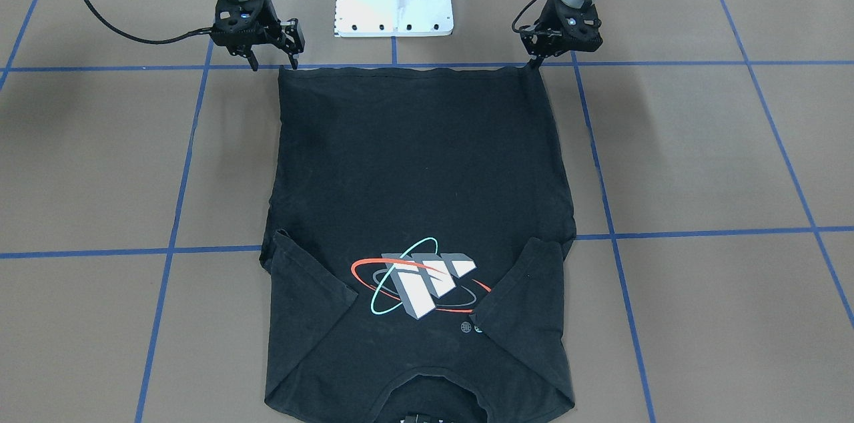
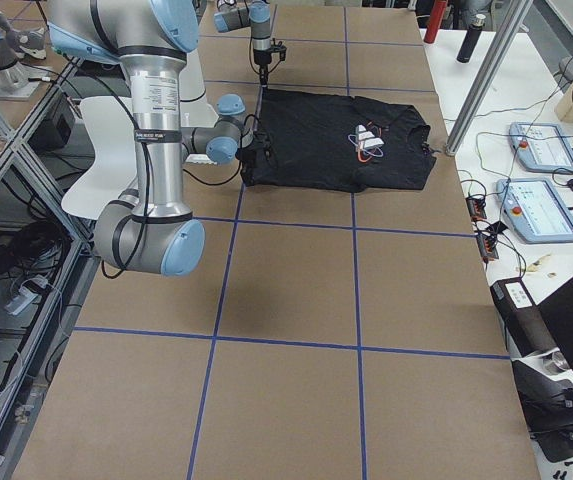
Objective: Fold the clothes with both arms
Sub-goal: 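Grasp the hem corners with both grippers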
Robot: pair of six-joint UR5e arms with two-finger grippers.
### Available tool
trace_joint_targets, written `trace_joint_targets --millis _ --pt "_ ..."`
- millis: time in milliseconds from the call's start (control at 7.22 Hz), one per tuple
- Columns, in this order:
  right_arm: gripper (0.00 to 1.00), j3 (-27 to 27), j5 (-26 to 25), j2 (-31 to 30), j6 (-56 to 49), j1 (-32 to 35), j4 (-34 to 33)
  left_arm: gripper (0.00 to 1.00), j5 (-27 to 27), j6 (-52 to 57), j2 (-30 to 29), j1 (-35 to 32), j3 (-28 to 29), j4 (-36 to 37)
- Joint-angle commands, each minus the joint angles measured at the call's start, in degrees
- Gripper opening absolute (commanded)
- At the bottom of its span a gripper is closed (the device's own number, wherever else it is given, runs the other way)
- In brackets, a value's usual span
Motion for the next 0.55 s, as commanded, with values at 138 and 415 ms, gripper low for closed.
trace_joint_targets --millis 138,415 --pt "0.70 -4.2 -1.2 3.1 0.0 -0.3 0.1 0.00 0.1 0.0 0.1 -0.1 -0.3 0.1" --pt "0.69 -3.9 -1.4 2.9 0.0 -0.5 0.0 0.00 0.1 0.0 0.1 -0.1 -0.3 0.2"
